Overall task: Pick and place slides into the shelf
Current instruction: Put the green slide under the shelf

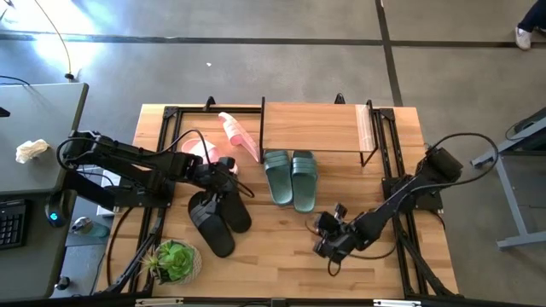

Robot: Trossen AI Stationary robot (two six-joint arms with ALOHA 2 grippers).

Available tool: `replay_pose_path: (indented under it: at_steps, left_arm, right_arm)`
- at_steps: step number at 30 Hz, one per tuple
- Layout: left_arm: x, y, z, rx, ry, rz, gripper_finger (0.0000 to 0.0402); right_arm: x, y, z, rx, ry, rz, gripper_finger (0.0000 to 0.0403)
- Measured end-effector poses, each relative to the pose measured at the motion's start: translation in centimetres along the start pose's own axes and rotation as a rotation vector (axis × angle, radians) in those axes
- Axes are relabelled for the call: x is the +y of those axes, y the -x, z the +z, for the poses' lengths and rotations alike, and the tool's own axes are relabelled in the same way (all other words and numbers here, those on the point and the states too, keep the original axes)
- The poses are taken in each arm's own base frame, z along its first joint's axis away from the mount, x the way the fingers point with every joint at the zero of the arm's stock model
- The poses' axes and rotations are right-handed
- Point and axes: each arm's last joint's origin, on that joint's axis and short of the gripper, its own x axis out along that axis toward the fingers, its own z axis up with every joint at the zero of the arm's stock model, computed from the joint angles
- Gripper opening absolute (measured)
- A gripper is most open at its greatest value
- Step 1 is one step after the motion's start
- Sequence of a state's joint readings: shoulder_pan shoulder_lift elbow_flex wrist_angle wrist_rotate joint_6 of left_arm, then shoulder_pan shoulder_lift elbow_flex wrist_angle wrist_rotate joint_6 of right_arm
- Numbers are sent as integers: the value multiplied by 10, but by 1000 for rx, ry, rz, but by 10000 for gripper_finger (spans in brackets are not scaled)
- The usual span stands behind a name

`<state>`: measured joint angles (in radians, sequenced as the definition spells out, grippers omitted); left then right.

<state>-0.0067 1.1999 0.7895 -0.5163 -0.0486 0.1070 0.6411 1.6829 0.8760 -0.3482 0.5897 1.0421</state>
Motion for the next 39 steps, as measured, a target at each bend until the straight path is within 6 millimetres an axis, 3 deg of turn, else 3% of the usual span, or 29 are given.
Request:
replay_pose_path:
  at_steps: [10, 39]
  left_arm:
    - [0, 0, 0, -1, 0, 5, 40]
    - [0, 0, 0, -2, 7, 8, 40]
  right_arm:
    - [-25, -40, 8, 8, 4, -76, 0]
    - [-93, -79, 60, 33, -13, -317, 0]
